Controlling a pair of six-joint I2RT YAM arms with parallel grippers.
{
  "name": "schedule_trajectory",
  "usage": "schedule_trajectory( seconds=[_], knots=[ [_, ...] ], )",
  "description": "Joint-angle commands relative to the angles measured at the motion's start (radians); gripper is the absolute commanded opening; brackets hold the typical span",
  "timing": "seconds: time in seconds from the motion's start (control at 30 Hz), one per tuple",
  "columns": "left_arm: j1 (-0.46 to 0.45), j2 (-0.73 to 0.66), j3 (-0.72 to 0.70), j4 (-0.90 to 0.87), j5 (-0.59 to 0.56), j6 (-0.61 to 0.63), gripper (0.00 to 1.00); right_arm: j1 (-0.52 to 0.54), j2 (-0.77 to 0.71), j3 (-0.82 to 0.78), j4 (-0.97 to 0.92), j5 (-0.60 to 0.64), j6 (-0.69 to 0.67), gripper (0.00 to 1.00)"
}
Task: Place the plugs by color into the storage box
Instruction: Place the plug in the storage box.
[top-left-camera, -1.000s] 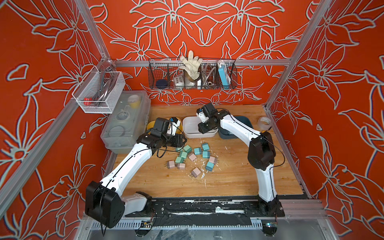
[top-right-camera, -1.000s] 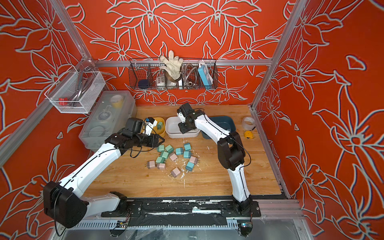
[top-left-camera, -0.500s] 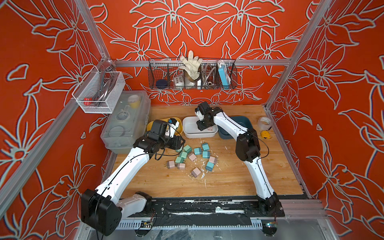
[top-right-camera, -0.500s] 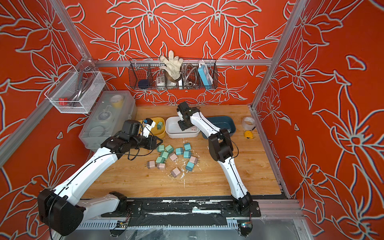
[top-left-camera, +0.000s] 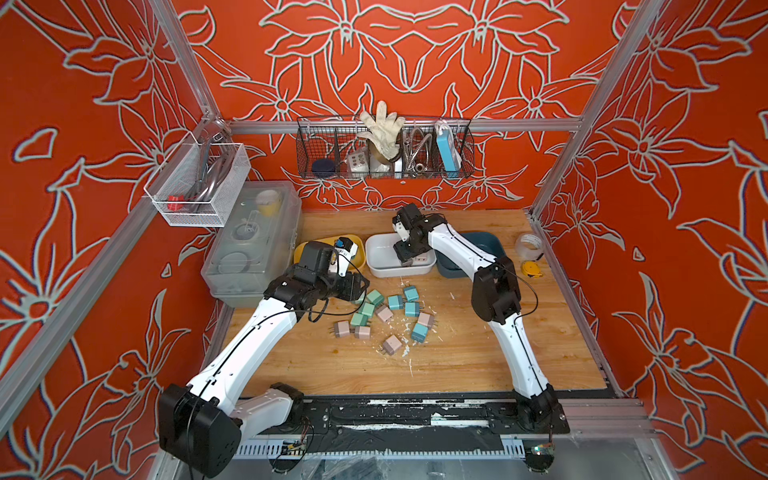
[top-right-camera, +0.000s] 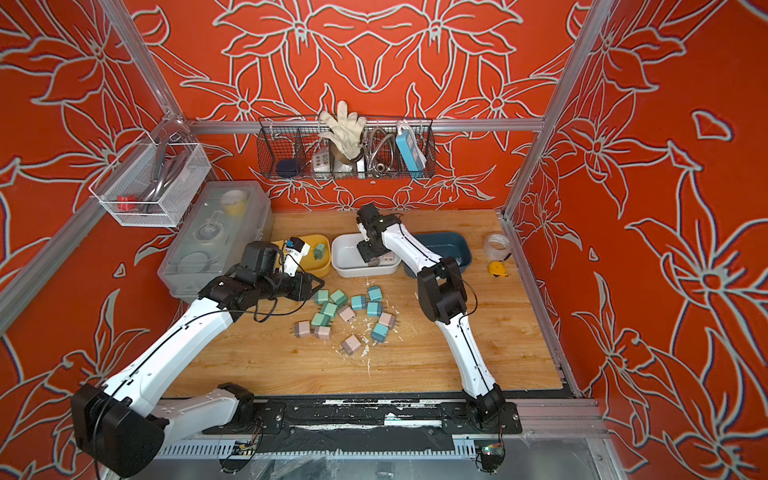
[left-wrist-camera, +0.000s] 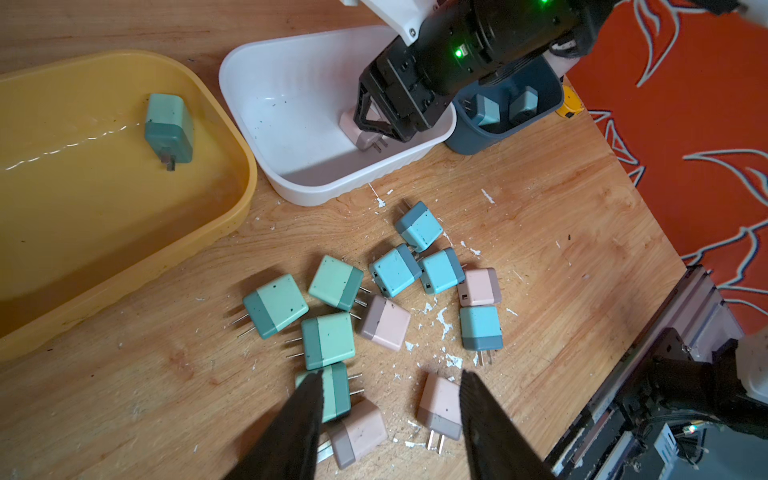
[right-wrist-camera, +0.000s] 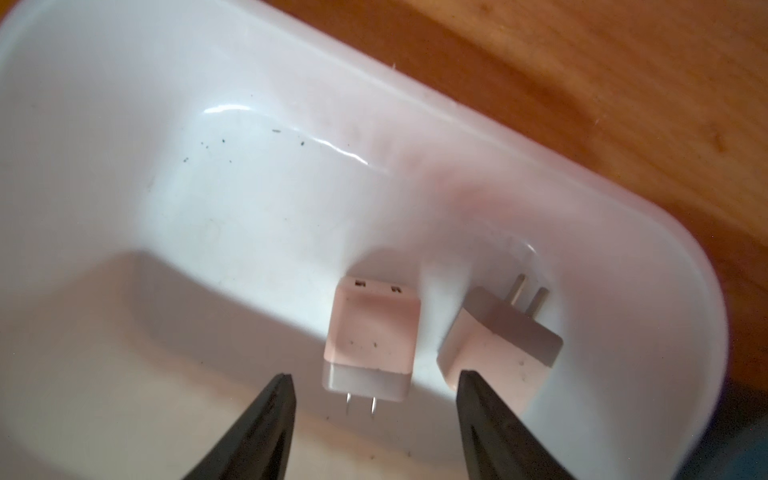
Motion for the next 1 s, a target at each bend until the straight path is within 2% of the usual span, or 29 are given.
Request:
schedule_trajectory(
  seconds=[0.0, 0.37, 0.63, 0.87, 0.97],
  knots=[
    [-0.005, -0.024, -0.018, 0.013, -0.013, 0.017, 0.54, -0.003, -0.112, -0.062, 0.037, 0.017, 0.015, 0.67],
    [-0.004, -0.051, -0.039, 0.015, -0.032, 0.026, 0.54, 0.01, -0.38, -0.369, 0.204, -0.118, 0.078, 0.66],
    [-0.007, -0.068, -0.048, 0.003, -0.034, 0.016, 0.54, 0.019, -0.539, -0.56, 0.276, -0.171, 0.097, 0.64],
    [-0.028, -0.1, -0.061, -0.033, -0.027, 0.002, 0.54, 0.047, -0.685, -0.714, 0.31, -0.186, 0.104, 0.62],
    [-0.046, -0.127, -0.093, -0.047, -0.022, -0.009, 0.54, 0.063, -0.761, -0.813, 0.356, -0.137, 0.112, 0.62]
  ],
)
